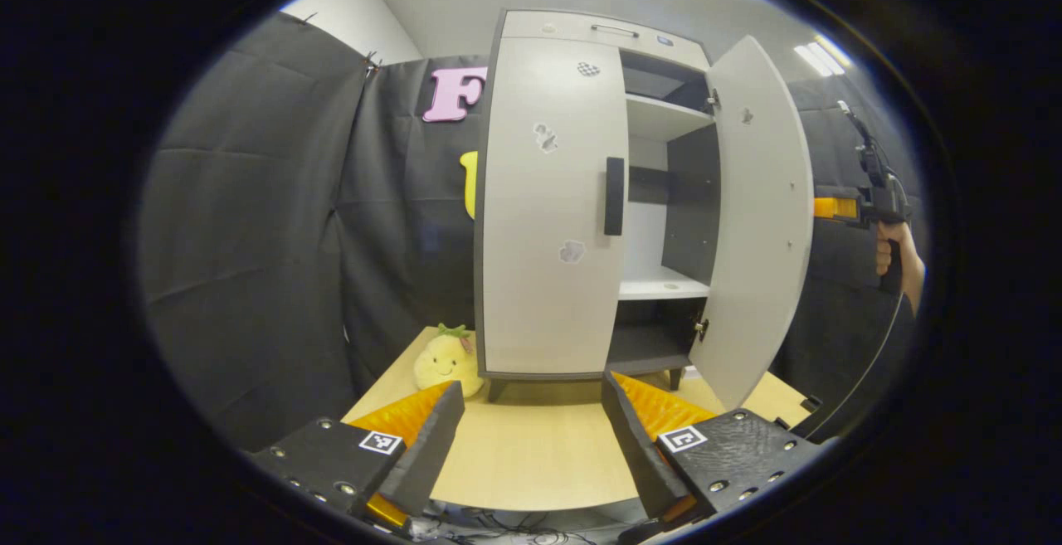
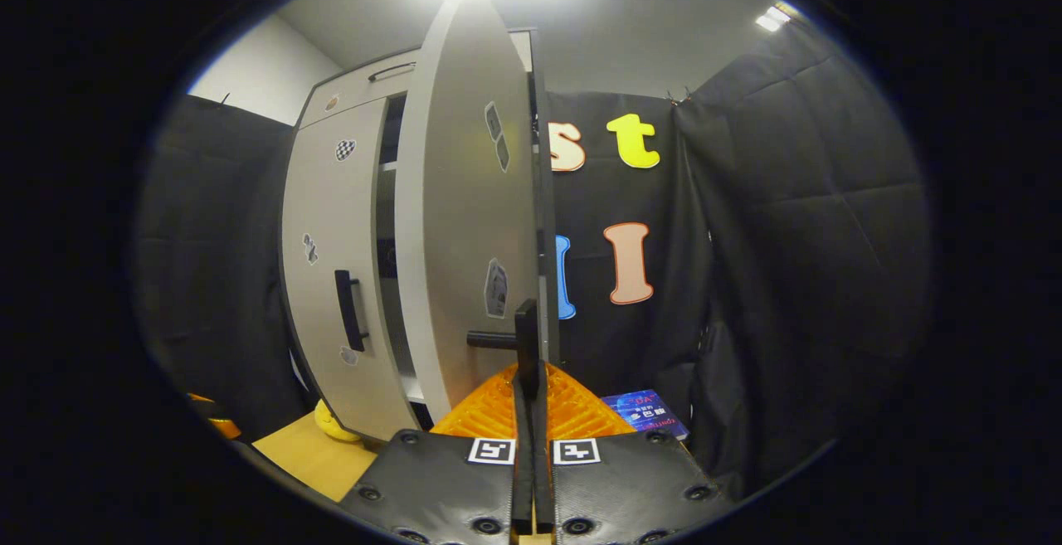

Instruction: Open the right door of the double-door shoe cabinet with the right hand, and open the left door with the left hand.

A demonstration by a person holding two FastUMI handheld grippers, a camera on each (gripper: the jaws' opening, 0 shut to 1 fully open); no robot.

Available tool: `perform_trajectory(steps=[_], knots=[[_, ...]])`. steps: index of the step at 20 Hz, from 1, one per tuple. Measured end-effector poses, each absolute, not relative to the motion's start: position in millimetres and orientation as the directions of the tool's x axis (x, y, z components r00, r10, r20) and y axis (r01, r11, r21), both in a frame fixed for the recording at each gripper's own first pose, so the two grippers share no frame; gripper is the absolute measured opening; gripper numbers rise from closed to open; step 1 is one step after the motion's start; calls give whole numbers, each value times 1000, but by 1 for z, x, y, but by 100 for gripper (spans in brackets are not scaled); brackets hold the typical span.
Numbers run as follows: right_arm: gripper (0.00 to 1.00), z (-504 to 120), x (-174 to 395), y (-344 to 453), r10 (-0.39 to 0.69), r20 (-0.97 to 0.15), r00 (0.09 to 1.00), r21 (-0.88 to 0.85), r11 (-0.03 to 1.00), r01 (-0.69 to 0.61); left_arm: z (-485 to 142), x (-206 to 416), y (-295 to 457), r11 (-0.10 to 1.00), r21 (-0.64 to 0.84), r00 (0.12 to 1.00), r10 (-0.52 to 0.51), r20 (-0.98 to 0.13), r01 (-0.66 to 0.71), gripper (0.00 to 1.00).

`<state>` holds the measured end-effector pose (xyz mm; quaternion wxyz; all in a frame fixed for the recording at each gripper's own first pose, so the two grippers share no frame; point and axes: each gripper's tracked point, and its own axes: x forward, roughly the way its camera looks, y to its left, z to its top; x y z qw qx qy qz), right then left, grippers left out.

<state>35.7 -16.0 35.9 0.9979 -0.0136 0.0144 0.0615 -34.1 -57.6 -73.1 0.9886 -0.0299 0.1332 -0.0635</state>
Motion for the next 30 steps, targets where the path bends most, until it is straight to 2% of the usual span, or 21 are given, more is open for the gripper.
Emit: perform_trajectory(steps=[2, 5, 12, 17, 22, 29, 30], knots=[[3, 30, 40, -45, 55, -28, 998, 12, 998, -55, -74, -34, -61, 988, -91, 955, -143, -260, 123, 96], [2, 28, 37, -38, 125, -22, 992, 151, 981, -120, -74, -35, -63, 986, -96, 953, -155, -260, 135, 96], [2, 28, 33, -48, 74, -20, 997, 59, 996, -73, -75, -36, -64, 985, -98, 952, -163, -259, 142, 96], [3, 24, 23, -44, 96, -32, 995, 128, 988, -91, -76, -37, -67, 982, -123, 950, -172, -263, 143, 96], [2, 17, -5, -94, -17, -62, 998, 145, 989, 26, -75, -28, -73, 976, -129, 949, -200, -244, 173, 96], [2, 31, -26, -152, -218, -53, 975, 136, 965, 223, -55, -1, -84, 967, -132, 957, -238, -164, 218, 96], [0, 31, -25, -156, -234, -52, 971, 148, 960, 239, -51, 4, -86, 965, -127, 958, -248, -145, 231, 96]])
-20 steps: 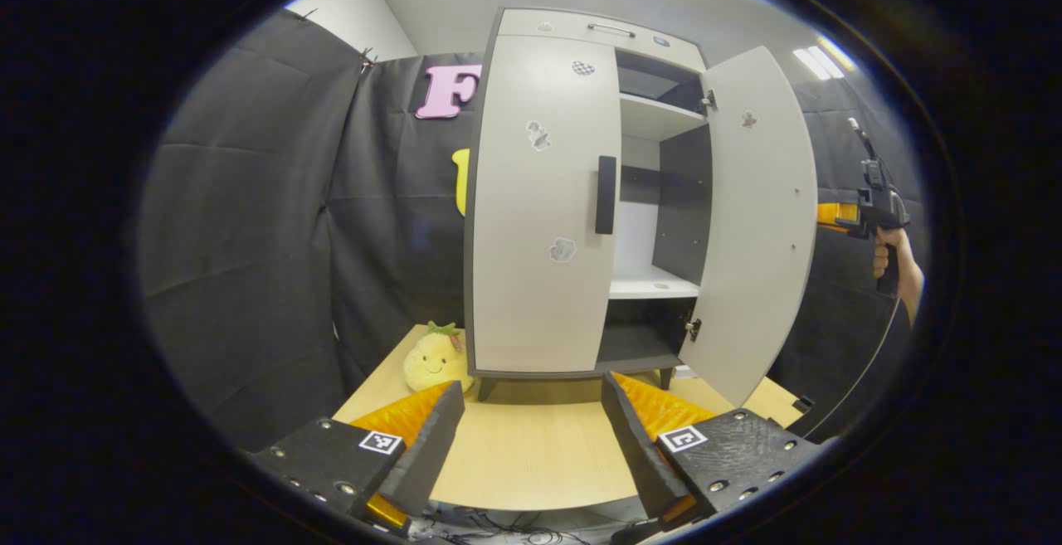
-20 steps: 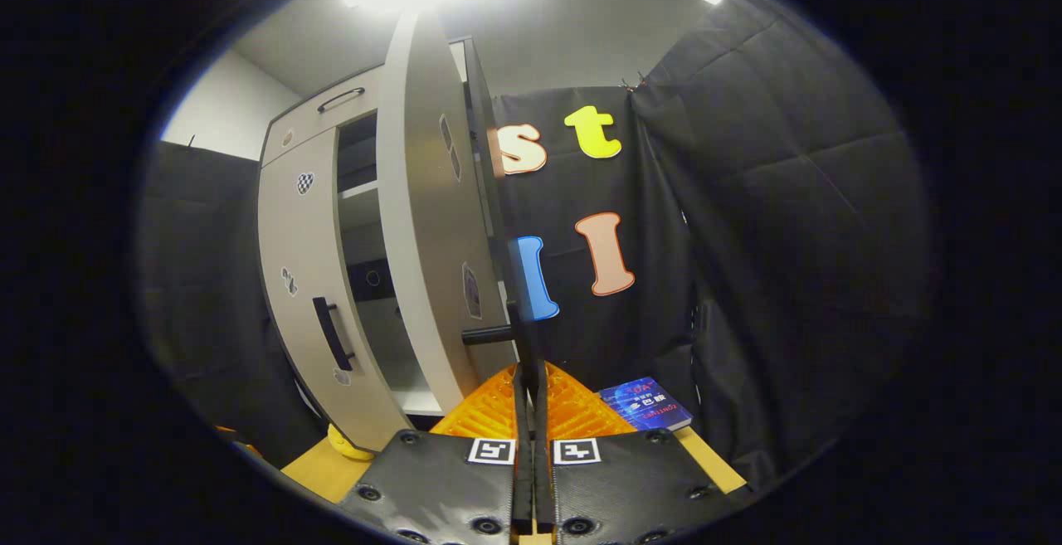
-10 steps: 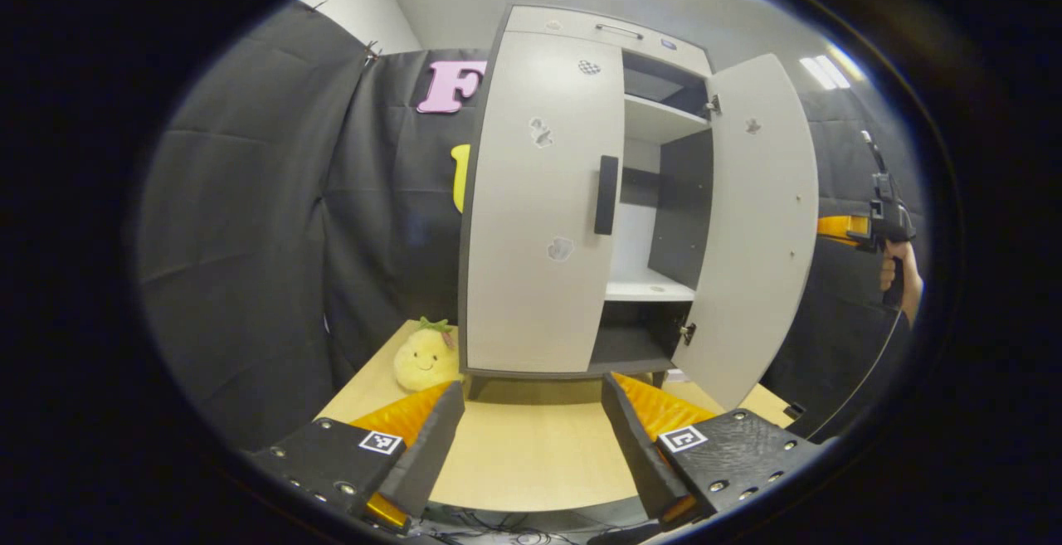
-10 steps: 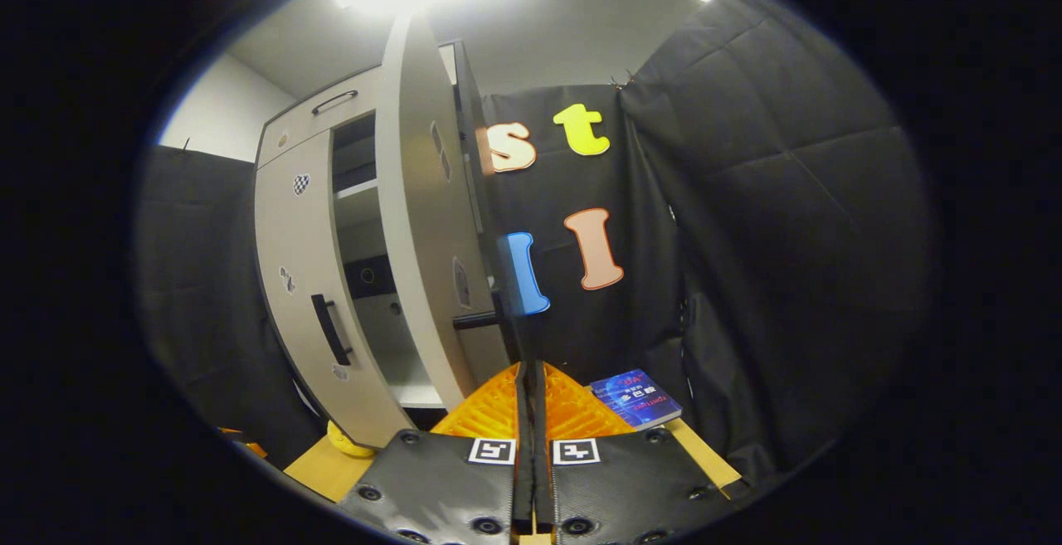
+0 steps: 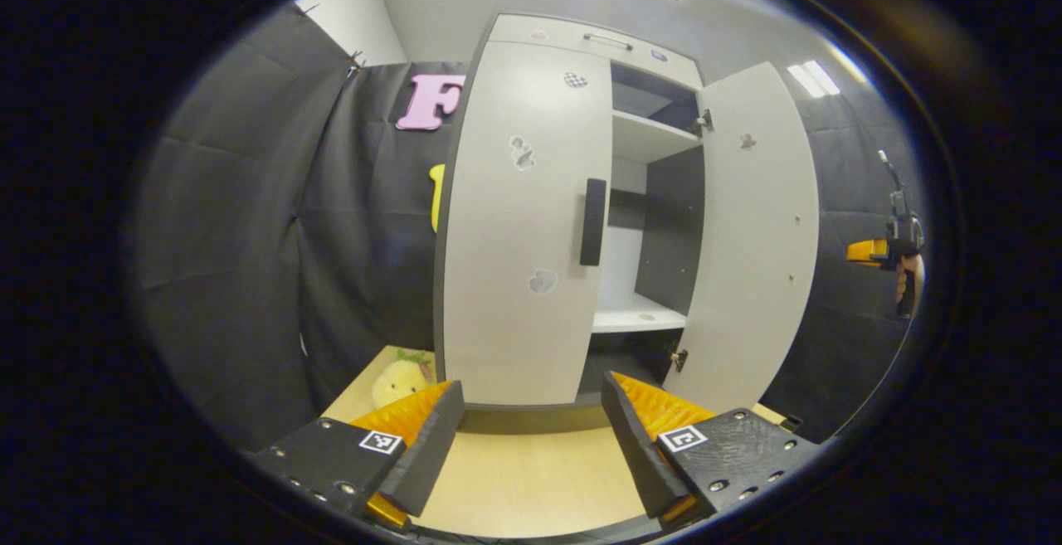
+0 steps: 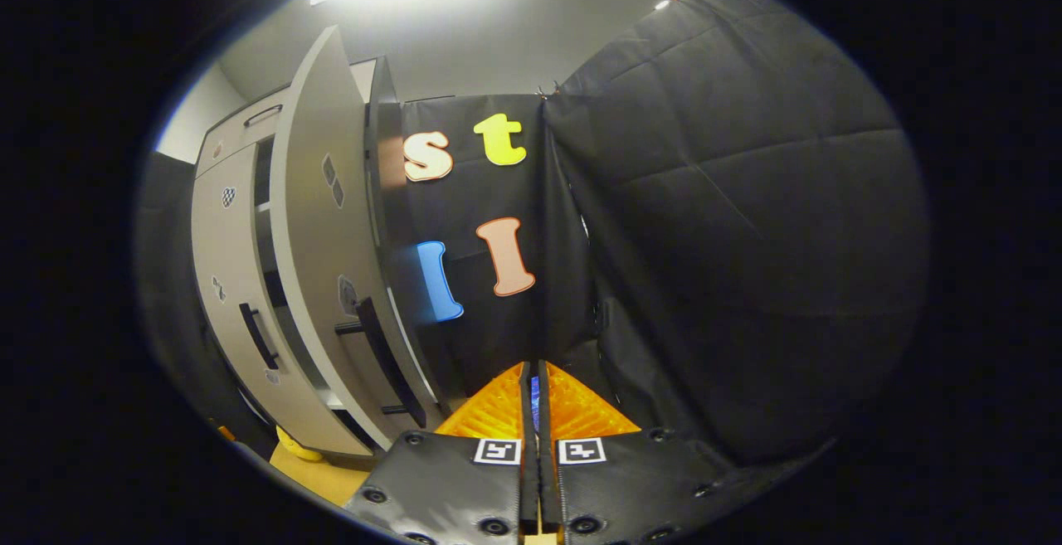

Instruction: Open the right door of the double-door shoe cabinet with the right hand, and open the left door with the left hand.

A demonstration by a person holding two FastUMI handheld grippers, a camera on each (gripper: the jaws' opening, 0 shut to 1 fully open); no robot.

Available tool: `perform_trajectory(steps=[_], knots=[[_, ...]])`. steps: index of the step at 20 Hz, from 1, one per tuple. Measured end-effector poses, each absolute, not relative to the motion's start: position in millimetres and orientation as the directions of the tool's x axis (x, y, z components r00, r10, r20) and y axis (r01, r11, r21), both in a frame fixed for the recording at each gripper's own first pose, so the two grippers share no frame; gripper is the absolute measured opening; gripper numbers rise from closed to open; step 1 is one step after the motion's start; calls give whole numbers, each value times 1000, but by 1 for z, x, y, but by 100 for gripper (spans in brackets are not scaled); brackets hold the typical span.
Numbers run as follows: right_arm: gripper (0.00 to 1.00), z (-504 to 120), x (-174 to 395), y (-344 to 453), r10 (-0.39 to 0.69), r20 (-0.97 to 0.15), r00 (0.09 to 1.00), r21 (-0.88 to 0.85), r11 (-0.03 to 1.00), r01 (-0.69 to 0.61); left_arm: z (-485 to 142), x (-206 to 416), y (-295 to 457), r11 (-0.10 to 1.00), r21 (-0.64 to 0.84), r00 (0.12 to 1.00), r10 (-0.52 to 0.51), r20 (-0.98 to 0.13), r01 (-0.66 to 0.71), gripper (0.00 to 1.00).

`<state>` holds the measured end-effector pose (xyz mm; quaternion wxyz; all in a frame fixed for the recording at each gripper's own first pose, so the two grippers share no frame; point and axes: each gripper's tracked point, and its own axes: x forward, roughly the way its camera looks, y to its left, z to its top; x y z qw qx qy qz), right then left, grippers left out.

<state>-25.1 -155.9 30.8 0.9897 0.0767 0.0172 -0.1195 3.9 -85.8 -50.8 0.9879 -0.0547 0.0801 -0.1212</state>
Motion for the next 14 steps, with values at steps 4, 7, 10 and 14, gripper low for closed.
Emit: perform_trajectory(steps=[4, 7, 10, 14], knots=[[52, 24, -23, -171, -293, -89, 952, 165, 938, 304, -37, 25, -94, 955, -106, 953, -286, -102, 275, 96], [91, 17, -19, -197, -377, -103, 920, 103, 916, 387, -27, 42, -106, 948, -107, 948, -309, -71, 301, 96], [98, 25, -6, -207, -403, -69, 912, 79, 909, 408, -18, 56, -119, 939, -111, 942, -332, -42, 326, 95], [98, 35, 22, -217, -408, -17, 913, 46, 911, 409, -6, 82, -129, 943, -75, 945, -326, -15, 324, 96]])
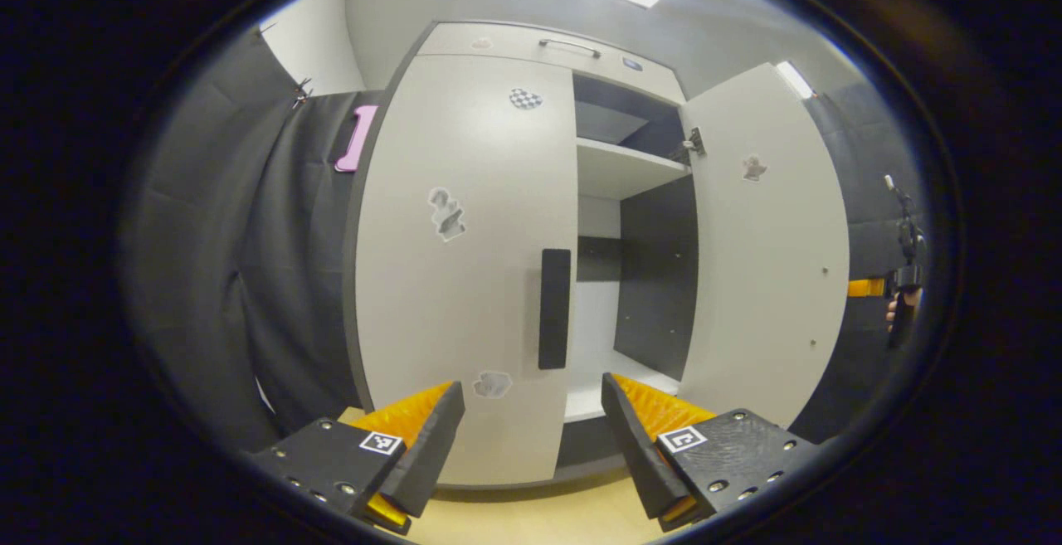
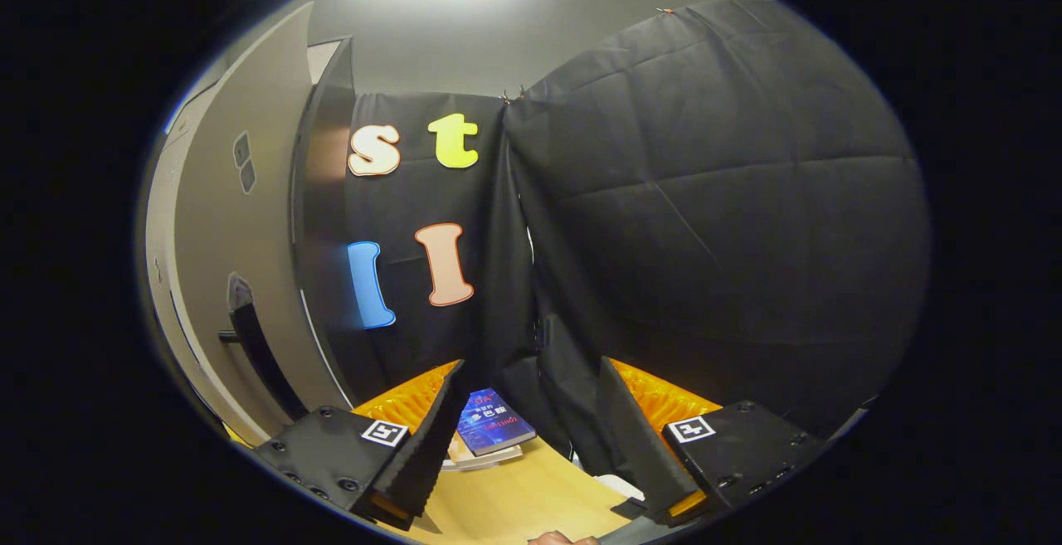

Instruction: Open the right door of the double-door shoe cabinet with the right hand, and open the left door with the left hand.

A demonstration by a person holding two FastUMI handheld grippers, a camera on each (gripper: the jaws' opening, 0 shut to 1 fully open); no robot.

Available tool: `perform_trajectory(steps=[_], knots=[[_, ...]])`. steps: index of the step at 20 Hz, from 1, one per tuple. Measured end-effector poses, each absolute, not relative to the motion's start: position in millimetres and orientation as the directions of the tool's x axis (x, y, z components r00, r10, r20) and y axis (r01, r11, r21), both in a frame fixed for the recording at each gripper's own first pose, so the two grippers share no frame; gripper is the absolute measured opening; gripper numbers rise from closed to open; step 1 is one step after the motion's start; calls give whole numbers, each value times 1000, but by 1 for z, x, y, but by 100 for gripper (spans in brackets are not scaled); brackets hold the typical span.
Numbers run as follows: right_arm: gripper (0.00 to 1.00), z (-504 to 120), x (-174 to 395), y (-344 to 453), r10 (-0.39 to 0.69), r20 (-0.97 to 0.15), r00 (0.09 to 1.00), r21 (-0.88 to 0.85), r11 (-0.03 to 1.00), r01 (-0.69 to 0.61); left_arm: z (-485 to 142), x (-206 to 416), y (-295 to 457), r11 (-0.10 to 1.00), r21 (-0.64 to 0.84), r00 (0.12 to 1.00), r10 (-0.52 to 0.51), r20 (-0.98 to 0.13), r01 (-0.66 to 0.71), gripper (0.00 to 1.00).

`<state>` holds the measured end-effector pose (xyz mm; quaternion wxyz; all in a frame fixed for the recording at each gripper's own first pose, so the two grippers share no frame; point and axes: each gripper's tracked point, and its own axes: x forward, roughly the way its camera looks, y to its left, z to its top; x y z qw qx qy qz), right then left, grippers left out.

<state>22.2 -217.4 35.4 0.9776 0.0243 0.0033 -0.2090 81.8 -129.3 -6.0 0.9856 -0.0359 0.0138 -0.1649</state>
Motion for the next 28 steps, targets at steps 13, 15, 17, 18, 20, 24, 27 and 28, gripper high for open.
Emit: perform_trajectory(steps=[13, 15, 17, 18, 20, 24, 27, 28], knots=[[98, 16, 101, -249, -383, -10, 923, -19, 923, 383, 1, 131, -148, 967, -101, 971, -237, -12, 235, 94], [98, 11, 110, -257, -382, -19, 924, -18, 924, 382, -1, 139, -148, 972, -97, 976, -218, -26, 214, 75], [98, 11, 119, -260, -375, -22, 927, 0, 927, 376, -4, 141, -150, 972, -108, 976, -215, -36, 211, 75], [98, 11, 124, -262, -369, -21, 929, 17, 929, 370, -4, 142, -151, 973, -106, 977, -211, -38, 206, 70], [98, 11, 134, -266, -366, -20, 930, 46, 929, 367, -6, 146, -151, 976, -92, 978, -203, -44, 198, 75], [98, 4, 150, -273, -363, -29, 931, 58, 930, 364, -6, 149, -149, 980, -101, 984, -175, -36, 171, 58], [98, 4, 163, -275, -355, -31, 934, 63, 932, 356, -7, 149, -153, 977, -133, 984, -174, -37, 168, 45], [98, 3, 168, -276, -352, -32, 936, 64, 933, 353, -9, 148, -154, 977, -141, 985, -167, -47, 159, 39]])
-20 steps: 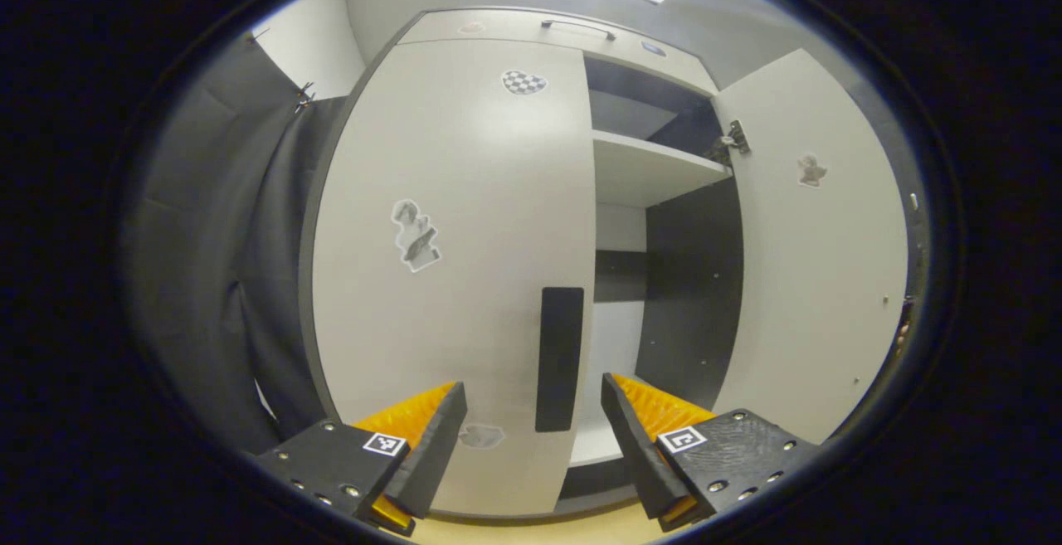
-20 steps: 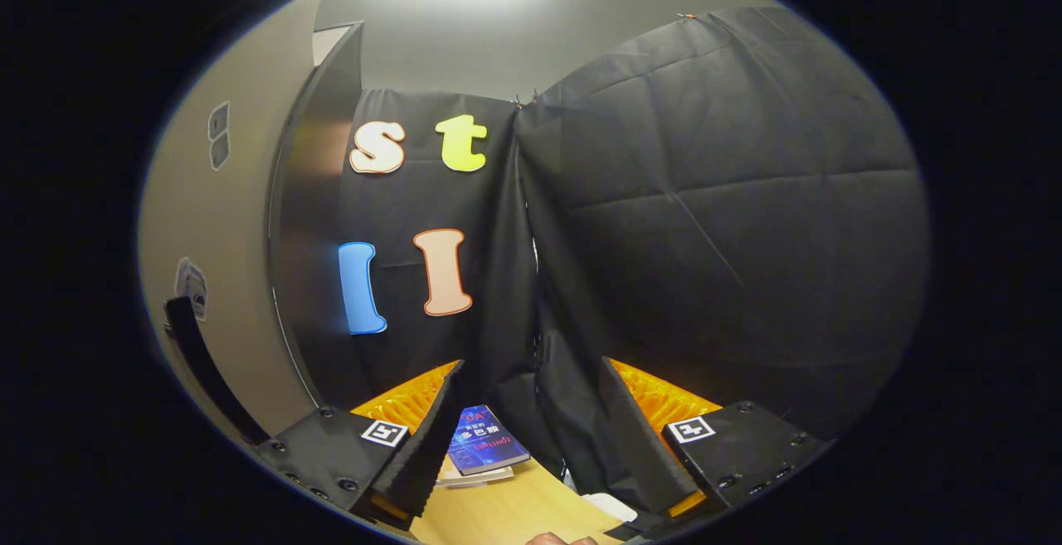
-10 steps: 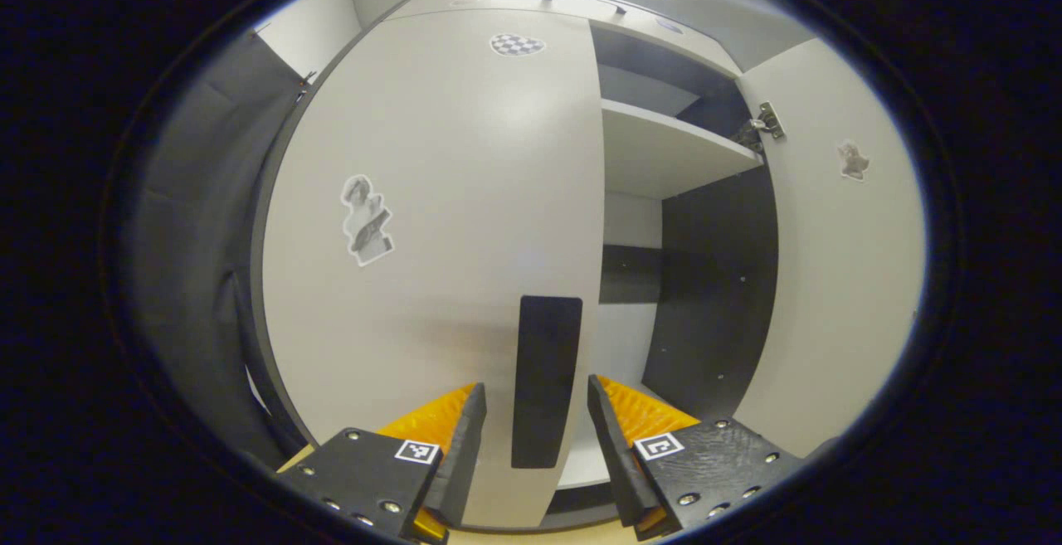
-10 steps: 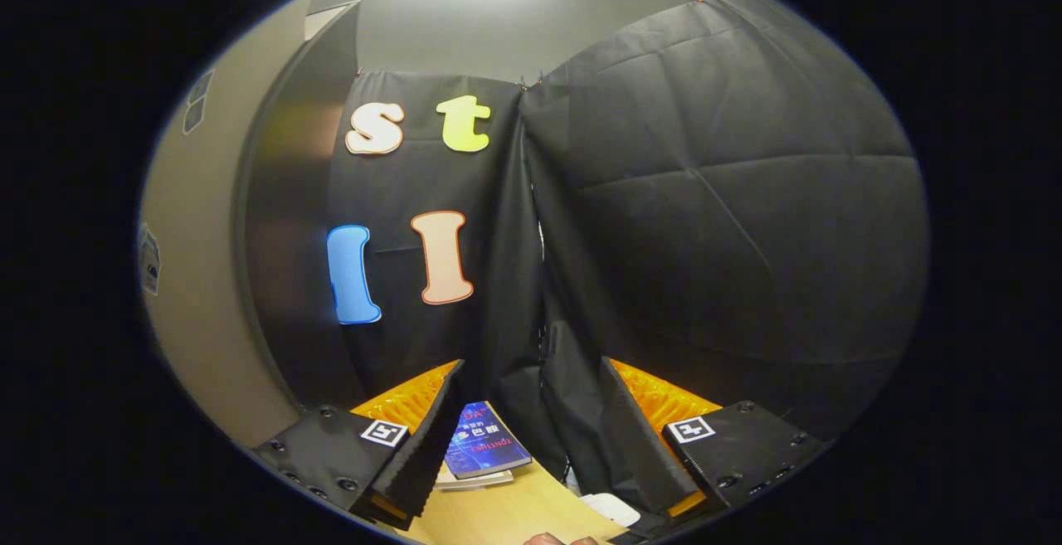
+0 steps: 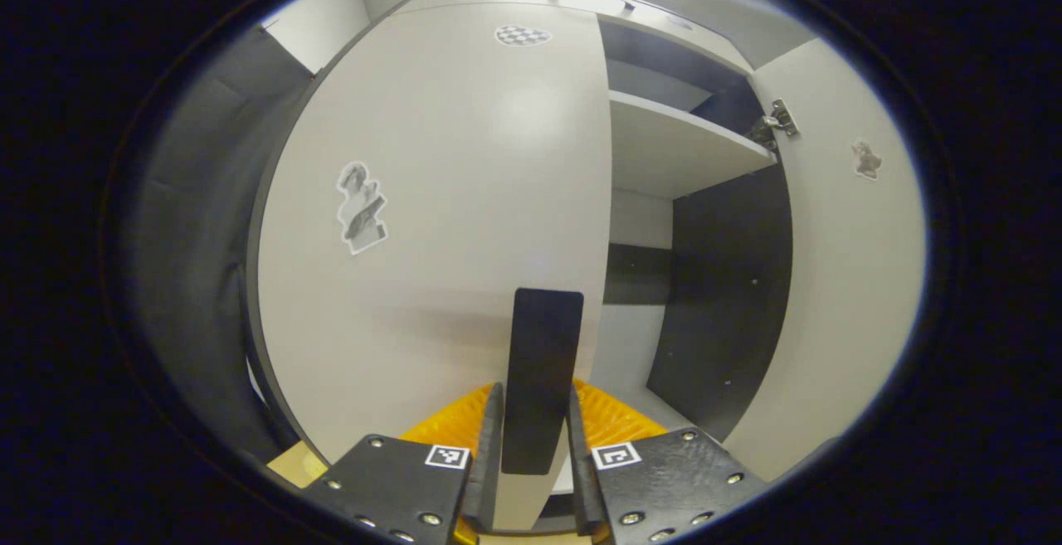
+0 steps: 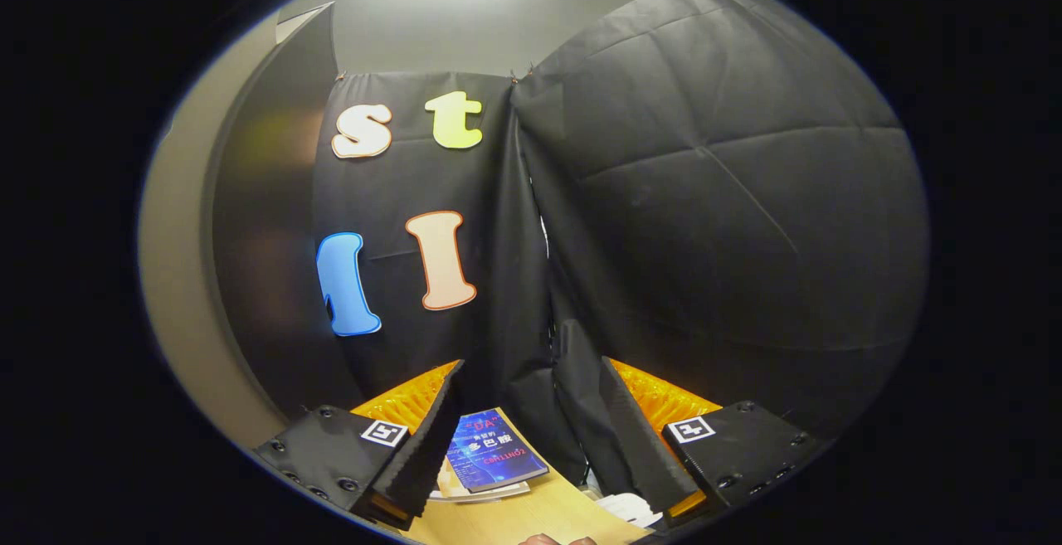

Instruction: Open the right door of the double-door shoe cabinet with the right hand, and open the left door with the left hand.

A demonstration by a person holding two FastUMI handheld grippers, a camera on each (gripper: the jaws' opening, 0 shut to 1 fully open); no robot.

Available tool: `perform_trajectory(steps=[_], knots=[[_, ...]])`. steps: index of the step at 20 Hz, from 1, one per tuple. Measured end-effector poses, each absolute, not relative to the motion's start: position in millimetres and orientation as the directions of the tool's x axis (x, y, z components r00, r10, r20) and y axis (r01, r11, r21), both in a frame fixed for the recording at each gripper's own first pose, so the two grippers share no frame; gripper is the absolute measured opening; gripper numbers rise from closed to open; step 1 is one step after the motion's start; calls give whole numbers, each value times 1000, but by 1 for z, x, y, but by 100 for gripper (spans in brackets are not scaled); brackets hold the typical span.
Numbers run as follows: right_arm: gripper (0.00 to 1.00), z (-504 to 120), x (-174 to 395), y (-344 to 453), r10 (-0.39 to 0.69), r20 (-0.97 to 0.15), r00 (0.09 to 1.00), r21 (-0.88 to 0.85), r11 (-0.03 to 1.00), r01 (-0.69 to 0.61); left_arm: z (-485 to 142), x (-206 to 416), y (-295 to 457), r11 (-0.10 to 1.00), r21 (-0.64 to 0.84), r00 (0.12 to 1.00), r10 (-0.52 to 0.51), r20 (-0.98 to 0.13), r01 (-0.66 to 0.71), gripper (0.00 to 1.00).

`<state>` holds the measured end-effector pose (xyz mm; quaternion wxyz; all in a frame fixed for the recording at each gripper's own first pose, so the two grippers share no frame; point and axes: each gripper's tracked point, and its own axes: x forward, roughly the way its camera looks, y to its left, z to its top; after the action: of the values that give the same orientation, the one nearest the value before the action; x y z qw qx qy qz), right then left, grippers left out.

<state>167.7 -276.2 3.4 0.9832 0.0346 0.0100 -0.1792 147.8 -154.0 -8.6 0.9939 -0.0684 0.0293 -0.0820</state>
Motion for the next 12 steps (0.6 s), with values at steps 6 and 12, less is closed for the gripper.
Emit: perform_trajectory(steps=[6, 12], knots=[[98, -2, 176, -286, -349, -40, 936, 52, 935, 350, -9, 150, -151, 984, -120, 989, -140, -44, 134, 30], [92, -9, 181, -287, -332, -61, 941, 65, 940, 336, -9, 150, -147, 989, -91, 992, -121, -33, 117, 18]])
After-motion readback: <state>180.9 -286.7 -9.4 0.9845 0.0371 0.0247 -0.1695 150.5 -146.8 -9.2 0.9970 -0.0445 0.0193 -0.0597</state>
